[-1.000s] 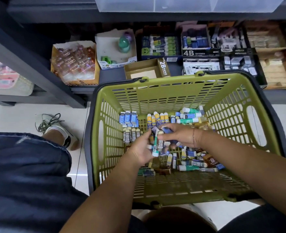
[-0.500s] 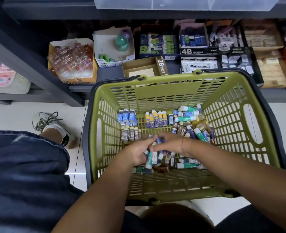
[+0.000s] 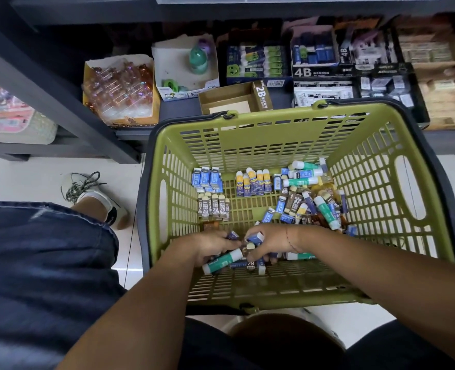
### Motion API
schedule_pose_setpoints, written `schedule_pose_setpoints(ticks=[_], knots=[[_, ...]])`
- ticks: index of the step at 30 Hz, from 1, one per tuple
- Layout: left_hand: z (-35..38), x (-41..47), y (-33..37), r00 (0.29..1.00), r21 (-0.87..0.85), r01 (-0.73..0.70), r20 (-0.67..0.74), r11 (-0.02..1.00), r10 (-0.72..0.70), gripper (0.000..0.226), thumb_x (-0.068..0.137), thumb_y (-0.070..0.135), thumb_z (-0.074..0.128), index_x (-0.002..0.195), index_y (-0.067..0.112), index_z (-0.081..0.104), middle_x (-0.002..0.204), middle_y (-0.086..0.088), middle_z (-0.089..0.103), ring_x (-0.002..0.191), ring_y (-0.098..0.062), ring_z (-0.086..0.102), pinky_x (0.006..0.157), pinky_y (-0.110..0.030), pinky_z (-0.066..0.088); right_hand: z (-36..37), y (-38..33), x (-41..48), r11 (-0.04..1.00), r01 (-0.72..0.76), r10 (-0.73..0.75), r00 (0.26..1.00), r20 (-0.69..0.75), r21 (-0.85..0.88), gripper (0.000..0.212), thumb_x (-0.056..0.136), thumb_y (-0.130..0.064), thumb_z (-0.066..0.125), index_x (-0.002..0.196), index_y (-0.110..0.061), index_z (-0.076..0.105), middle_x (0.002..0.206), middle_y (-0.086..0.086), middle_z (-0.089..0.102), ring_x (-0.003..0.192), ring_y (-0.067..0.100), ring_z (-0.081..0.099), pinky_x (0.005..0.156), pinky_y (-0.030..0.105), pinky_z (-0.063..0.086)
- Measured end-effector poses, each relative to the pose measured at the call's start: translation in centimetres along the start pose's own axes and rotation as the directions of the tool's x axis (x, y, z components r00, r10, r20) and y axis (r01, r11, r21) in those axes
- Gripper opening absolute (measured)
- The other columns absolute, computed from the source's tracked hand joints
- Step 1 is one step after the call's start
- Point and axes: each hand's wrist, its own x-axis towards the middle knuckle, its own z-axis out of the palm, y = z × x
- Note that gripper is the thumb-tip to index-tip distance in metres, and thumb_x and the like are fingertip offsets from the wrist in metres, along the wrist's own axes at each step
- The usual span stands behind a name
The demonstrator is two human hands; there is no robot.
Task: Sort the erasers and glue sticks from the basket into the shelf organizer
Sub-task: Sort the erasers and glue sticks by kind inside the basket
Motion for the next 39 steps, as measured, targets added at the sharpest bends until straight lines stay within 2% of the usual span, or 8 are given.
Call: schedule_pose_setpoints(ticks=[7,15,21,23,26,29,33,39], knots=[[-0.2,1.1,0.1,0.992,0.059,-0.124,-0.002,0.991,0.124,0.006,0.092,0.016,0.064,0.096,0.020,0.063,0.104,-0.003,0.066,0.096,-0.016,0.063,0.089,-0.033,0.051,-2.5,1.4,-1.1,0.999,-0.007,0.004,0.997,0.073,0.042,0.047,0.079,-0.017,0.078,0.117,-0.028,0.053,0.084,0.012,0.062,0.067,0.018,0.057,0.064,0.028,0.051],[-0.2,1.6,-0.3,0.983,0.410,-0.117,-0.084,0.905,0.165,0.025,0.089,0.023,0.068,0.114,0.020,0.066,0.123,0.000,0.062,0.115,-0.019,0.055,0.097,-0.030,0.041,-4.5,2.2,-2.5,0.999,-0.043,0.043,0.999,0.025,-0.032,0.038,0.081,-0.014,0.076,0.112,-0.025,0.058,0.080,0.011,0.064,0.060,0.014,0.058,0.054,0.023,0.048],[-0.2,2.2,-0.2,0.972,-0.123,-0.159,-0.192,0.980,0.133,0.036,0.100,0.021,0.052,0.134,0.015,0.042,0.086,-0.003,0.055,0.072,-0.012,0.051,0.069,-0.025,0.048,-5.3,1.9,-3.3,0.985,-0.003,0.007,1.000,-0.026,0.174,0.049,0.079,-0.014,0.076,0.123,-0.020,0.055,0.078,0.014,0.060,0.061,0.019,0.052,0.058,0.029,0.046],[-0.3,2.2,0.2,0.976,-0.366,-0.171,-0.191,0.915,0.106,0.037,0.099,0.026,0.052,0.134,0.019,0.043,0.079,-0.003,0.055,0.066,-0.013,0.050,0.062,-0.024,0.049,-5.2,1.2,-3.3,0.965,0.068,-0.059,0.997,-0.045,0.254,0.047,0.075,-0.015,0.078,0.117,-0.019,0.058,0.079,0.016,0.058,0.065,0.024,0.051,0.068,0.035,0.044],[-0.3,1.6,1.1,0.988,-0.608,-0.145,-0.045,0.781,0.149,0.027,0.097,0.041,0.048,0.092,0.015,0.056,0.071,0.000,0.052,0.060,-0.011,0.047,0.058,-0.024,0.046,-4.7,0.0,-3.1,0.900,0.167,-0.152,0.986,-0.069,0.403,0.045,0.074,-0.014,0.078,0.115,-0.018,0.057,0.060,0.014,0.054,0.066,0.026,0.048,0.069,0.037,0.040],[-0.2,1.6,1.9,0.961,-0.712,-0.197,-0.002,0.674,0.278,0.048,0.093,0.060,0.040,0.100,0.016,0.061,0.088,-0.003,0.058,0.078,-0.015,0.057,0.072,-0.030,0.047,-3.6,-2.1,-3.1,0.843,0.280,-0.215,0.958,-0.188,0.460,0.026,0.088,-0.005,0.064,0.111,-0.013,0.054,0.039,0.003,0.046,0.057,0.015,0.053,0.056,0.025,0.040],[0.2,1.6,2.6,0.935,-0.812,-0.261,-0.078,0.521,0.347,0.050,0.091,0.059,0.044,0.113,0.016,0.058,0.115,-0.008,0.060,0.111,-0.028,0.059,0.085,-0.043,0.052,-2.1,-4.4,-2.6,0.868,0.369,-0.260,0.907,-0.330,0.333,0.029,0.088,-0.011,0.067,0.116,-0.009,0.059,0.074,0.005,0.066,0.048,0.004,0.053,0.050,0.019,0.044],[-0.3,1.6,2.5,0.909,-0.910,-0.260,-0.118,0.323,0.400,0.027,0.092,0.043,0.050,0.093,0.016,0.057,0.098,-0.011,0.067,0.083,-0.026,0.065,0.072,-0.039,0.058,-2.4,-5.0,-2.4,0.773,0.375,-0.269,0.924,-0.271,0.511,0.050,0.090,0.008,0.053,0.135,-0.012,0.046,0.114,0.011,0.057,0.107,0.021,0.055,0.104,0.037,0.038]])
